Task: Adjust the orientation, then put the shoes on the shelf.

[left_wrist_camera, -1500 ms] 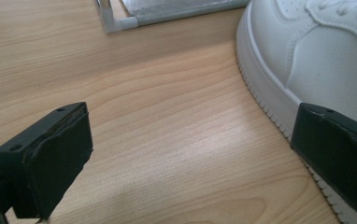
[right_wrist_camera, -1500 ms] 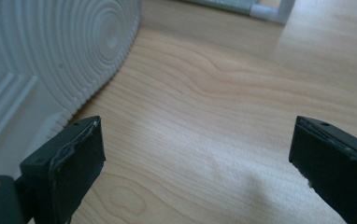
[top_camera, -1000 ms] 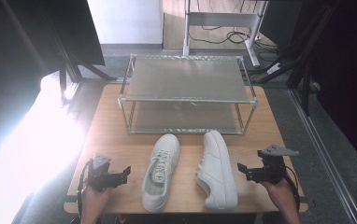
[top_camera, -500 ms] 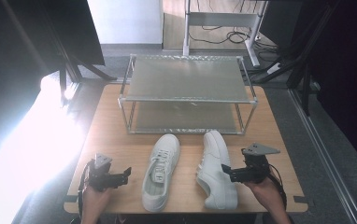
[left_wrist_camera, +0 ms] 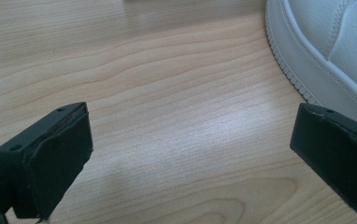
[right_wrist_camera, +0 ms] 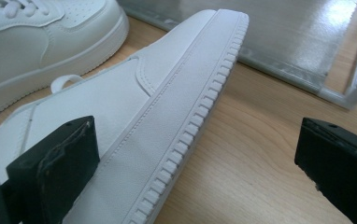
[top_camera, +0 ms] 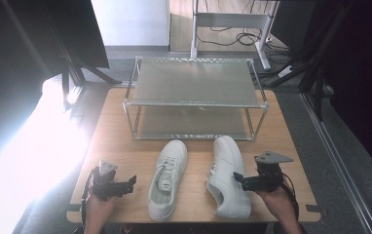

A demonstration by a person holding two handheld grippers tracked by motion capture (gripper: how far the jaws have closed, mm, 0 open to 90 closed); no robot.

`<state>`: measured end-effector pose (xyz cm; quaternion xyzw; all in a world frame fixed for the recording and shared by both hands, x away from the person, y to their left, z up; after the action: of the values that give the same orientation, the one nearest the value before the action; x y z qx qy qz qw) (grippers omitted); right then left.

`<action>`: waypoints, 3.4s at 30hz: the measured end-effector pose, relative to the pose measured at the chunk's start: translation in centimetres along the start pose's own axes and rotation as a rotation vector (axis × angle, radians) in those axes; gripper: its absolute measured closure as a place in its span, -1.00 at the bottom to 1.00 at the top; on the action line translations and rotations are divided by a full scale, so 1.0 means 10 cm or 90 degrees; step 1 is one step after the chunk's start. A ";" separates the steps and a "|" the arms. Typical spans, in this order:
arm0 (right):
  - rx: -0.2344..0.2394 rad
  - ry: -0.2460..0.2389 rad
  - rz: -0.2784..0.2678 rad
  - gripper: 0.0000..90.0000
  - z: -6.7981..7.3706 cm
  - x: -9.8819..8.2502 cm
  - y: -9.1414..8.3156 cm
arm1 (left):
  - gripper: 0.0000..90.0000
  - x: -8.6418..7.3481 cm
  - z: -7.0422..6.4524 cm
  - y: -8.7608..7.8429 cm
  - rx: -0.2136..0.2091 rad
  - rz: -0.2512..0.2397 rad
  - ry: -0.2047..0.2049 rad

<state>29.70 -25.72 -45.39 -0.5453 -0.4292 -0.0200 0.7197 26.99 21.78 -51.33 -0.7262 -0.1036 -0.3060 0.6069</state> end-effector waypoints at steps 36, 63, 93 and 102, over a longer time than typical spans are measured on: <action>-0.063 0.152 0.041 -0.71 -0.79 -0.63 -0.11 | -1.00 0.02 -0.03 -0.01 -0.023 0.003 -0.015; -0.017 0.158 -0.018 -0.82 -0.49 -0.66 -0.64 | -0.95 0.12 -0.48 -0.47 -0.075 -0.001 0.018; -0.017 0.128 0.080 -0.11 -0.32 -0.36 -0.13 | -0.55 0.39 -0.92 -0.02 -0.069 0.038 0.065; -0.070 0.116 0.127 0.57 -0.30 -0.32 -0.09 | 0.12 0.40 -0.98 0.02 -0.112 0.044 0.061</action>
<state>28.97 -29.89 -46.83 -0.6200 -0.3040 -0.0215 0.7230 27.13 11.56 -48.45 -0.7644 -0.0217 -0.3271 0.5552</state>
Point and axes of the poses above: each handheld gripper's, and its own axes: y roughly forward along the jaws, x roughly out of its top, z roughly to its left, the point moved 2 cm from there along y, roughly forward along the jaws, and after that the axes turned 12 degrees about z, right-handed, at the moved point
